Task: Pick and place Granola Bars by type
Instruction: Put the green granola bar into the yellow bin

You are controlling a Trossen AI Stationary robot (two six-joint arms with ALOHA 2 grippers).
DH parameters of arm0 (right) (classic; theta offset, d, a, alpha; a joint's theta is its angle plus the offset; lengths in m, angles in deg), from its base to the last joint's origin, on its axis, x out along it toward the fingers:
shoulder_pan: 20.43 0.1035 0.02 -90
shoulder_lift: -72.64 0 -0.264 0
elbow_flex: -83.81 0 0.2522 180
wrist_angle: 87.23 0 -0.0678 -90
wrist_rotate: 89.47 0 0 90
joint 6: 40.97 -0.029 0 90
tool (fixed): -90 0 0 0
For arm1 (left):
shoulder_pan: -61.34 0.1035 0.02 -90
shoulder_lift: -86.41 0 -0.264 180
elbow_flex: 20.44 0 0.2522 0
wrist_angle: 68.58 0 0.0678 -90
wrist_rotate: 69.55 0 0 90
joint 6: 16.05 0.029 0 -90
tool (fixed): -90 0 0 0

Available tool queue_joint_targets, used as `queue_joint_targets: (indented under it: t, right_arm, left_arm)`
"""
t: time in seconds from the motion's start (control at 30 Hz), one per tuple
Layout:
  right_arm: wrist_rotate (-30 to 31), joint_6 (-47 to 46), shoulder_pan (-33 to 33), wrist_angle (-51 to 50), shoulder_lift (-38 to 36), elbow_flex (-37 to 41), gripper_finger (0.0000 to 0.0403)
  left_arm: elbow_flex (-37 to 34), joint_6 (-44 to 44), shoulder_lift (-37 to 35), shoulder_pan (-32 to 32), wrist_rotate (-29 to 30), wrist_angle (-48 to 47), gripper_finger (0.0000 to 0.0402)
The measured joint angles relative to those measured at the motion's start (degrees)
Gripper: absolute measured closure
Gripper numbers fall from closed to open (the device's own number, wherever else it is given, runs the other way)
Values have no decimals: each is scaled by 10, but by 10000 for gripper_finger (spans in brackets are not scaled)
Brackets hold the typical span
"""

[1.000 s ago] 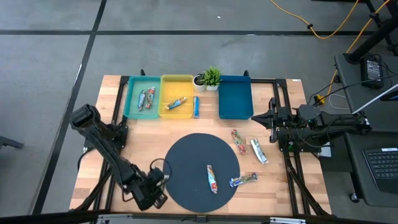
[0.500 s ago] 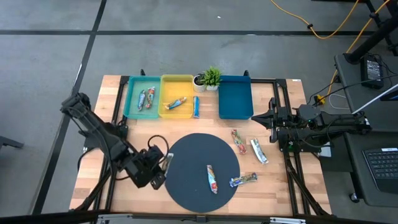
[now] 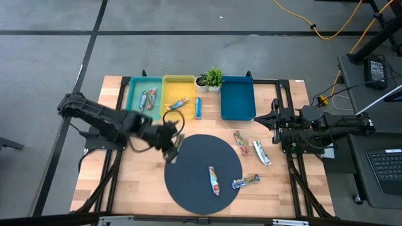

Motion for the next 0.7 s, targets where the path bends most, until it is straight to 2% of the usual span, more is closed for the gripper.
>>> queue_joint_targets:
  t: [0.17,0.43,0.7]
  right_arm:
    - [0,0,0,0,0,0,390]
    - [0,0,0,0,0,0,390]
    - [0,0,0,0,0,0,390]
  left_arm:
    - [64,102,4,99,-31,-57,393]
    - [178,216,26,247,-25,-170,393]
    - [191,280,63,324,-26,-186,393]
